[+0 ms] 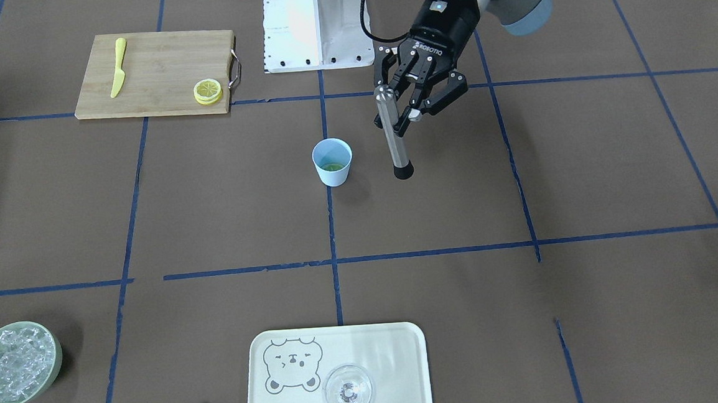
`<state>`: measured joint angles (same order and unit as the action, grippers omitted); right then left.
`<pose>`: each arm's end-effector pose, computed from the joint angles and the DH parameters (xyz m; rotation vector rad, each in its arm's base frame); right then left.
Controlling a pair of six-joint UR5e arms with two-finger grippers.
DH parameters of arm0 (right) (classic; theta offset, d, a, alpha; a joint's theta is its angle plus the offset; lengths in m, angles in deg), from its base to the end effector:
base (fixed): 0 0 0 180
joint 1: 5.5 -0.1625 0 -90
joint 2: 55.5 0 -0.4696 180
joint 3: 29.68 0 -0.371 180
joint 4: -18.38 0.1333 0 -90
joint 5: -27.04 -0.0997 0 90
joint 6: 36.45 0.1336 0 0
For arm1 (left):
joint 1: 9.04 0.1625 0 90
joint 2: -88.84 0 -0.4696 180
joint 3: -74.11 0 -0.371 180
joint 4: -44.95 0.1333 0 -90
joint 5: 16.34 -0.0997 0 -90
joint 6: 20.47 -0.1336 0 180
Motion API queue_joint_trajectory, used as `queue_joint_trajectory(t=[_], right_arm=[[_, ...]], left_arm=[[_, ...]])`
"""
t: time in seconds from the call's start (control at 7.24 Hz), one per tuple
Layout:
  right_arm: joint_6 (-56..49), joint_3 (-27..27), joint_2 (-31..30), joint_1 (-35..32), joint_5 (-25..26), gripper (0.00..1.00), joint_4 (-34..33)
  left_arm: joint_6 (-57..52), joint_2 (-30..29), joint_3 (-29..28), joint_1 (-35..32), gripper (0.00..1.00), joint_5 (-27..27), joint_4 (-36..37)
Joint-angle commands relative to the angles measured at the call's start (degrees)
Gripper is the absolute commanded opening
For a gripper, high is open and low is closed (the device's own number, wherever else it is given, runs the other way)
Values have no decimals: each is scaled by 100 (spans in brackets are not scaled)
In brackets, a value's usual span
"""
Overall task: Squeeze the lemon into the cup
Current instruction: 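Lift the metal rod out of the cup and move it back with the left gripper, then lower the metal rod upright toward the table with the left gripper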
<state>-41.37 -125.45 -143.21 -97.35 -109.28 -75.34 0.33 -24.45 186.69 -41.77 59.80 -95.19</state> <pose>0.0526 -0.4911 0.6642 0.1192 -0.8026 -0.0812 0.3839 -0.4432 0.2148 1.4124 0.9099 0.2777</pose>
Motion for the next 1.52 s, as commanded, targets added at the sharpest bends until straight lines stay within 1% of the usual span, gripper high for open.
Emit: queue_joint_trajectory(t=[0.0,0.14,0.28,0.41,0.55,0.69,0.83,0.97,1.11,1.24,1.38], right_arm=[[0,6,0,0,0,100,2],[0,6,0,0,0,100,2],[0,-3,0,0,-9,100,2],[0,-12,0,0,0,100,2],[0,-12,0,0,-9,100,2],[-9,-20,0,0,-9,100,2],[0,-38,-9,0,-9,100,2],[-9,-64,0,0,-9,100,2],[-9,-99,0,0,-9,100,2],[-9,-117,0,0,0,100,11],[-17,-143,0,0,0,100,11]], left_arm=[[126,71,779,-653,0,1381,1614],[666,79,887,-673,0,1430,1926],[1611,71,905,-673,0,1448,2399],[1664,45,914,-673,0,1822,3057],[1691,27,932,-769,0,2591,3498],[1839,88,862,-814,0,2686,3564],[2006,375,896,-884,0,2687,3921],[1990,448,836,-893,0,2687,4046],[1998,553,818,-902,0,2722,4326],[2025,563,774,-945,0,2896,4677],[2016,563,417,-1242,0,3324,4985]])
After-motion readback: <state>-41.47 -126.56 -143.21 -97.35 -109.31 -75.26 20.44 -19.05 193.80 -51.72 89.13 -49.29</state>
